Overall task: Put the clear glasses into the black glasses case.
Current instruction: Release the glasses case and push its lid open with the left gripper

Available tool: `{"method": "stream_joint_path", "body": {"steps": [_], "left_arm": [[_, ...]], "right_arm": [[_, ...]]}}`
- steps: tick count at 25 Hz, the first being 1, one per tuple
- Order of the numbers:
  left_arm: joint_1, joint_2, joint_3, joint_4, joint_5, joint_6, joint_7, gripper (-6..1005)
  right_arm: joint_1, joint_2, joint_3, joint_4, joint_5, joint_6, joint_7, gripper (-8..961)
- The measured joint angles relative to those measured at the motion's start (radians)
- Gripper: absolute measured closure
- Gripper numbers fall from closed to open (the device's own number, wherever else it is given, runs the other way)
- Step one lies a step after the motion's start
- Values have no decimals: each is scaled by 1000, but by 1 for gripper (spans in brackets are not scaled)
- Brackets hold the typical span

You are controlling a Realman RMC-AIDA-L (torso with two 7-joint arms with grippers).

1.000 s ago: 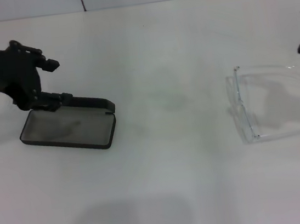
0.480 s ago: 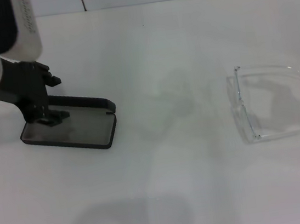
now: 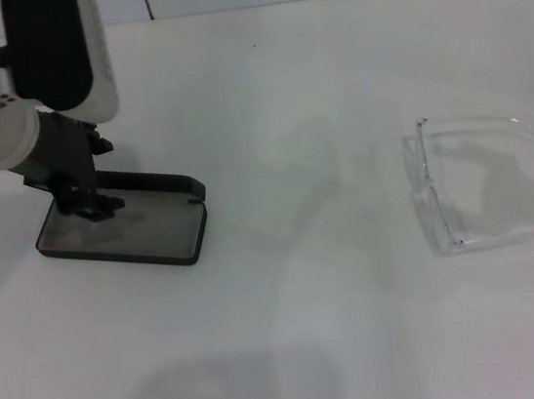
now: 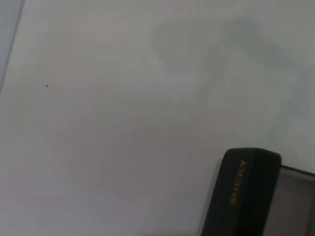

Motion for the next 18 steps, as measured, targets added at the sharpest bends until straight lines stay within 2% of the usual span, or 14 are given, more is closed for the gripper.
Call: {"method": "stream_joint_path", "body": {"steps": [6,13,18], "left_arm": [[-42,-2,9,-69,30,-22,-3,345],[-54,-2,26,-73,35,-18,-5,416],[-55,-2,42,-70,35,-15,-6,619]], "right_arm": [[-11,0,0,1,3,5,-1,126],[-19,2,19,3,2,10,-12,126],[-13,3,29,31,1,12,-29,126]]}}
